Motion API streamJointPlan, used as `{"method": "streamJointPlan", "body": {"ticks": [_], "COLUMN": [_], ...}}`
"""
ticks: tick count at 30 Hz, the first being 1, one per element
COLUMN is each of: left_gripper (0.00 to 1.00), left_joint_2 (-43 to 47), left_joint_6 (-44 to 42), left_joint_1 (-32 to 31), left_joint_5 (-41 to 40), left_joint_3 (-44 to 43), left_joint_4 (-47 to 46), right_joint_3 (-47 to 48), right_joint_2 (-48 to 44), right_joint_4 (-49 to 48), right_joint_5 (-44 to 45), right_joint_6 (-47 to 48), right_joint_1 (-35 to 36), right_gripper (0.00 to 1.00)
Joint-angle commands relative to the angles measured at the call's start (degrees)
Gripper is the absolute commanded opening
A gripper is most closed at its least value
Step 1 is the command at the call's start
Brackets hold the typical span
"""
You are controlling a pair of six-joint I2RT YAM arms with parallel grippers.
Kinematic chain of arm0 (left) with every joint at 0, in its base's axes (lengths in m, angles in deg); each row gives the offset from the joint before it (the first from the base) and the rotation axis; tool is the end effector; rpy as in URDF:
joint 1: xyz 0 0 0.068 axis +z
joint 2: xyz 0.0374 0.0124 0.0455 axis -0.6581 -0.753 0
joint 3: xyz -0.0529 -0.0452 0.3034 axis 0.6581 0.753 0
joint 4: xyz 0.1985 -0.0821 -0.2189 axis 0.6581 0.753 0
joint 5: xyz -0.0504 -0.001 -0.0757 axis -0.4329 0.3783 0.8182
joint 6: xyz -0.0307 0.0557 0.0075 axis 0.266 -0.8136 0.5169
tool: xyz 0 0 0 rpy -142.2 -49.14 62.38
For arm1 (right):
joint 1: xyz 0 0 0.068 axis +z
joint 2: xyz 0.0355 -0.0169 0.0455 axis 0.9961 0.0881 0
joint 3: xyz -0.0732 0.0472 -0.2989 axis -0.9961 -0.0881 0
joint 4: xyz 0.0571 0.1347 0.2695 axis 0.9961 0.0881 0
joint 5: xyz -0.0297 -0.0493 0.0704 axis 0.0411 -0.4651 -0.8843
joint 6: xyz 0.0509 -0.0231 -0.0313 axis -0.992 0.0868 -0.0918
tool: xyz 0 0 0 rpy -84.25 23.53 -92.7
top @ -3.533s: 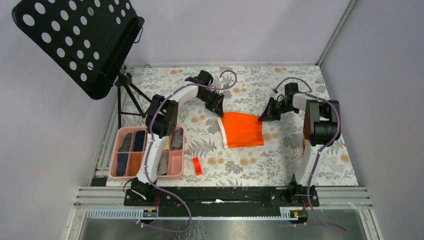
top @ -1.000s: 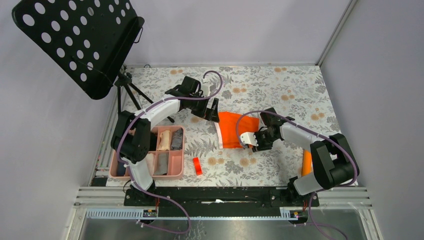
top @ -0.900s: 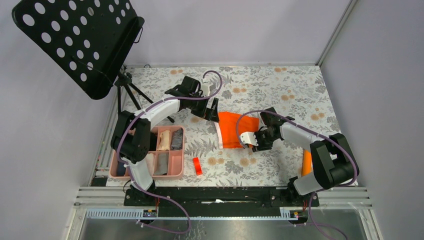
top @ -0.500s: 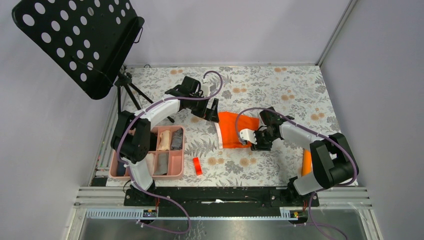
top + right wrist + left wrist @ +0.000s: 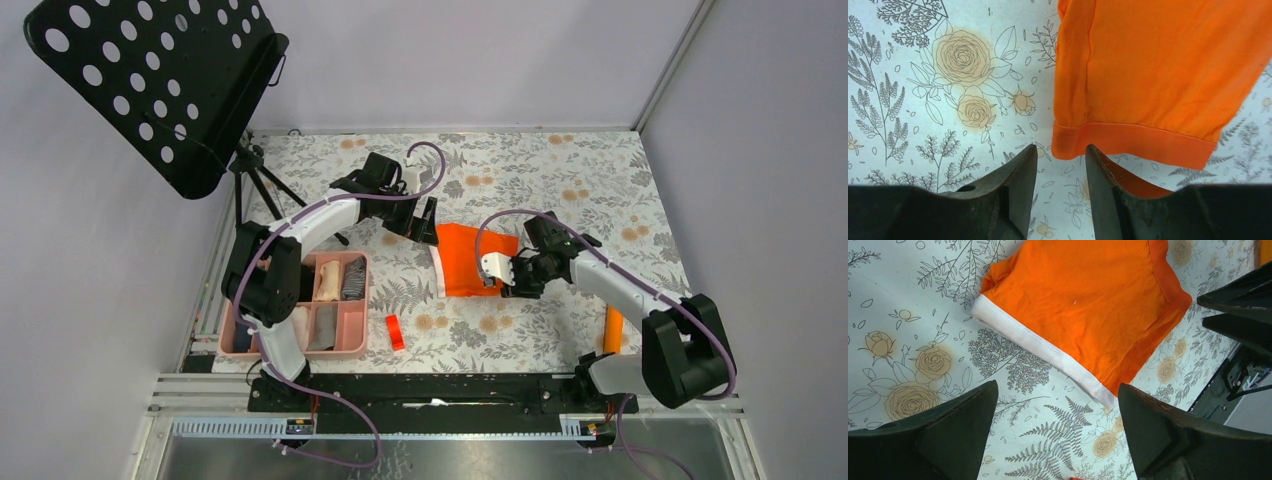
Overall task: Roll the underwear
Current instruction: Fold the underwear at the center of the board.
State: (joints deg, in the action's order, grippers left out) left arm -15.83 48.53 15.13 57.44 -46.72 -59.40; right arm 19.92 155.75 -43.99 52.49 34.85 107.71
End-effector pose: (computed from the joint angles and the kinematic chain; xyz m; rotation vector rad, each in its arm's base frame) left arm 0.3907 -0.2196 0.2299 0.7199 2.4467 -0.8990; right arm 0.2482 0.1279 0.1982 -1.9781 1.5805 0.2786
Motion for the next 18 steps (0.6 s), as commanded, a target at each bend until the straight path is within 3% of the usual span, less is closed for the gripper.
{"method": "streamJointPlan", "body": {"ticks": [1,8,14,18], "left_gripper": [0.97,0.96,0.95,0.93], "left_joint_2": [0.56,0.65,0.95,2.11], "left_joint_6": [0.18,-0.04,-1.92,-5.51], "left_joint_1": [0.31,0.31,0.28,0.55], "left_joint_5": [1.82,1.57,1.45,1.65], "left_joint_3": [-1.65,-1.36,-1.32,-0.10], "left_joint_4": [-2.06,-1.96,-1.24,-0.69], "right_joint_3": [1.72,2.65,0.60,-1.44], "right_joint_2": [3.29,8.08,11.51,13.45], "right_joint_4": [-0.53,-1.36,-3.37,-4.55], "right_joint_5": [-1.64,-0.55,2.37,4.33], "right_joint_6": [-1.24,0.61,2.27,3.55], "right_joint_1": [0.95,1.08,1.05,1.06], "right_gripper": [0.45,0.40,0.42,0.30]}}
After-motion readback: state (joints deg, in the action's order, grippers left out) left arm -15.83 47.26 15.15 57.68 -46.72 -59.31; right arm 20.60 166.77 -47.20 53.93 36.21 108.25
